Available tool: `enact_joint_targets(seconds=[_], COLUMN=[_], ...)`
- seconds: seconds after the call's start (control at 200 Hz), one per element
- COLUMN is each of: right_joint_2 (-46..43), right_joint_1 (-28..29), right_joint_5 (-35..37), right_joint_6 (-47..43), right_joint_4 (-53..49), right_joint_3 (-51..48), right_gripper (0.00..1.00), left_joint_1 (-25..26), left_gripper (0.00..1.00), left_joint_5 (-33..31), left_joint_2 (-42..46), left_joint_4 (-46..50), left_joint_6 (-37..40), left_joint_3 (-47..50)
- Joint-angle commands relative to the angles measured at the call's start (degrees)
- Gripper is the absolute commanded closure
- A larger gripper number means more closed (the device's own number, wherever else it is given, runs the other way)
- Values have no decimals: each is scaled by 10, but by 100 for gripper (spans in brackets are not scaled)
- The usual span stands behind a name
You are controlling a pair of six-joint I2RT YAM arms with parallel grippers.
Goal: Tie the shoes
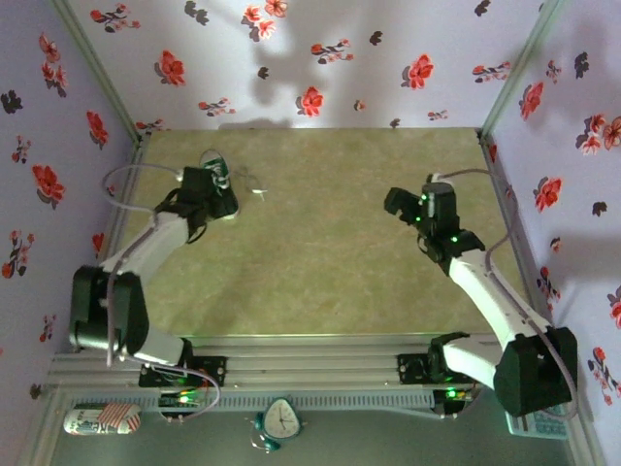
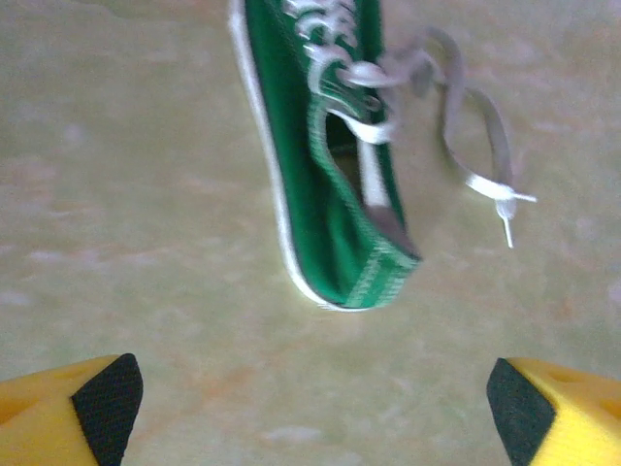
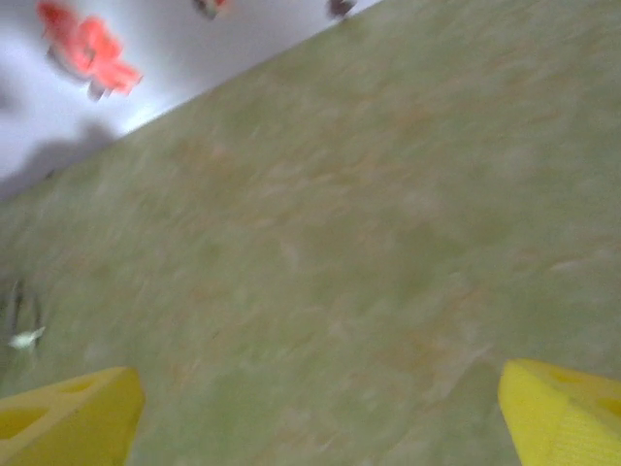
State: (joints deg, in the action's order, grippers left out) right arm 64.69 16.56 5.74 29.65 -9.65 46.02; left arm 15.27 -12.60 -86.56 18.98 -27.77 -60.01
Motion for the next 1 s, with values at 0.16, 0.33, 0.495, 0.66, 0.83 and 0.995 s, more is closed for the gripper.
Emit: enact_joint_targets(seconds=[0.16, 0.33, 0.495, 0.66, 0.83, 0.995], right_joint_2=[-5, -35, -64, -86, -93, -101], right_joint_1=[66, 74, 76, 76, 76, 76], right_joint_5=[-4, -5, -10, -2, -3, 1], right_joint_6=[-38, -52, -59, -66, -64, -64], right_joint_4=[-93, -122, -141, -154, -161, -164], right_joint_3=[59, 72, 81, 86, 85, 82], right_gripper=[6, 6, 6, 7, 7, 8], left_joint_1=[40, 40, 39, 39, 37, 31], left_gripper=[16, 24, 34, 43, 56, 83], left_joint_5=[-97, -106, -100, -114, -132, -139], left_joint_2=[-167, -206, -252, -282, -303, -310], left_joint_4=[125, 125, 130, 140, 151, 154], left_joint_6=[-43, -46, -40, -34, -18, 2], left_joint_3=[-159, -183, -220, -248, -266, -273])
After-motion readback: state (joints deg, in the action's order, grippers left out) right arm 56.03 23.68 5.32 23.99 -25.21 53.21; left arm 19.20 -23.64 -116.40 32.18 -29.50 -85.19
